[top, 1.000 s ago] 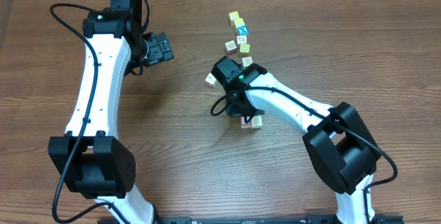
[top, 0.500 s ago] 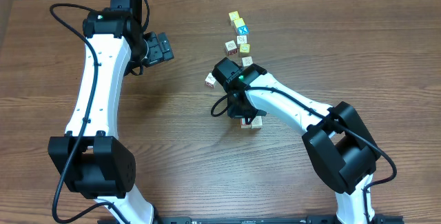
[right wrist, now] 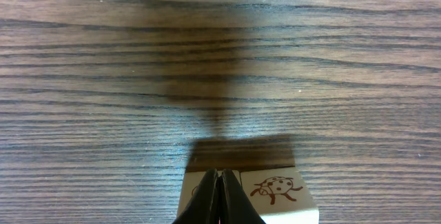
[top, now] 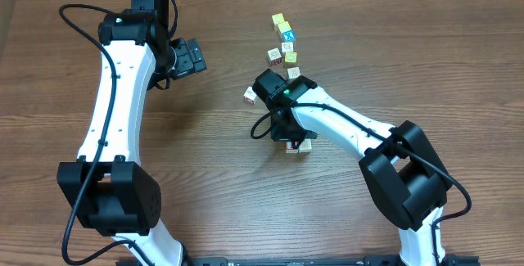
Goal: Flip 5 blocks
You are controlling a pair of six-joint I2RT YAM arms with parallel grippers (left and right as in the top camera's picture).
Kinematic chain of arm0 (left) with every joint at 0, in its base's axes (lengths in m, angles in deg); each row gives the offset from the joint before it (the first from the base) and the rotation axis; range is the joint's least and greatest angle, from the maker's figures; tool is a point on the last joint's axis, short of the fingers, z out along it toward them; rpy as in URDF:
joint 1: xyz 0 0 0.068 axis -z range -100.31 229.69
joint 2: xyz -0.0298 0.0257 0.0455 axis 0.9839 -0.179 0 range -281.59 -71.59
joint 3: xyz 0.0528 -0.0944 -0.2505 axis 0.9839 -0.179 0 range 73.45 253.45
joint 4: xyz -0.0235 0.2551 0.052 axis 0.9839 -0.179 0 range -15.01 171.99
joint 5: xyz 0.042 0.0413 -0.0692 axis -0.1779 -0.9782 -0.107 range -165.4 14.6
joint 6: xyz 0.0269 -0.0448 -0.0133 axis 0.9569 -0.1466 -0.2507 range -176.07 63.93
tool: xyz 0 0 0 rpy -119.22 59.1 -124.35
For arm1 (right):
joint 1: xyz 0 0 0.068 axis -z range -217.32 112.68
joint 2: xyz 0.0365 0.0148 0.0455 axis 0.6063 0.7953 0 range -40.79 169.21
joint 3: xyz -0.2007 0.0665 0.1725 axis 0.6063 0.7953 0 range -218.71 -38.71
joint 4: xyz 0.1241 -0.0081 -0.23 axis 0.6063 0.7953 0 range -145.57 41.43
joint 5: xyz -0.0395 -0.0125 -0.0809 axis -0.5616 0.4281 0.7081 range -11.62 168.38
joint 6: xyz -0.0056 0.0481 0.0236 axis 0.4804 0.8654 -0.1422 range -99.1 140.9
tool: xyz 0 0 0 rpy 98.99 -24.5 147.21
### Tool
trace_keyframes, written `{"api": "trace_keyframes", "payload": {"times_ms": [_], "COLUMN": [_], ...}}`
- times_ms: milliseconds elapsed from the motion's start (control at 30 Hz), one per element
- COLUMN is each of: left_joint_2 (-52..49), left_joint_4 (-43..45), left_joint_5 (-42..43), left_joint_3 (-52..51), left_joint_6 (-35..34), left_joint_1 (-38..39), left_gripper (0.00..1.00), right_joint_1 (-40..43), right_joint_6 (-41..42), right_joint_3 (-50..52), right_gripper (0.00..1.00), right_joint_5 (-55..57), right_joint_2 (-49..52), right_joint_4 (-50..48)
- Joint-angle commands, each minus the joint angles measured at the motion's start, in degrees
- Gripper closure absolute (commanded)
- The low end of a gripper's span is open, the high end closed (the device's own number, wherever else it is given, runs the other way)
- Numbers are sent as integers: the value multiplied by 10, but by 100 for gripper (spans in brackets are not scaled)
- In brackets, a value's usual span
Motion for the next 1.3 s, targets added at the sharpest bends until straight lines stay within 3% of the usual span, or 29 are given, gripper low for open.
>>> {"api": "trace_keyframes", "payload": {"times_ms": [0,200,433,1267], "left_joint_2": [-13,-13,-13,-13], "left_joint_4": [1,1,1,0], "left_joint_5": [3,3,3,3], "left_joint_3": [-2,-2,-2,-2], "left_joint_6": [-5,-5,-5,-5], "left_joint_1": [4,4,4,4], "left_gripper": [0,0,0,0], "right_joint_1": [0,0,-6,-33], "right_joint_6": [-19,-30,-45,-44], "right_joint_3": [4,-23,-31,-14], "right_gripper": [96,96,96,95], "right_joint_5": [-2,-8,-125,-47], "right_joint_2": [5,5,5,5], "right_joint_4": [-6,-13,-20,30]}}
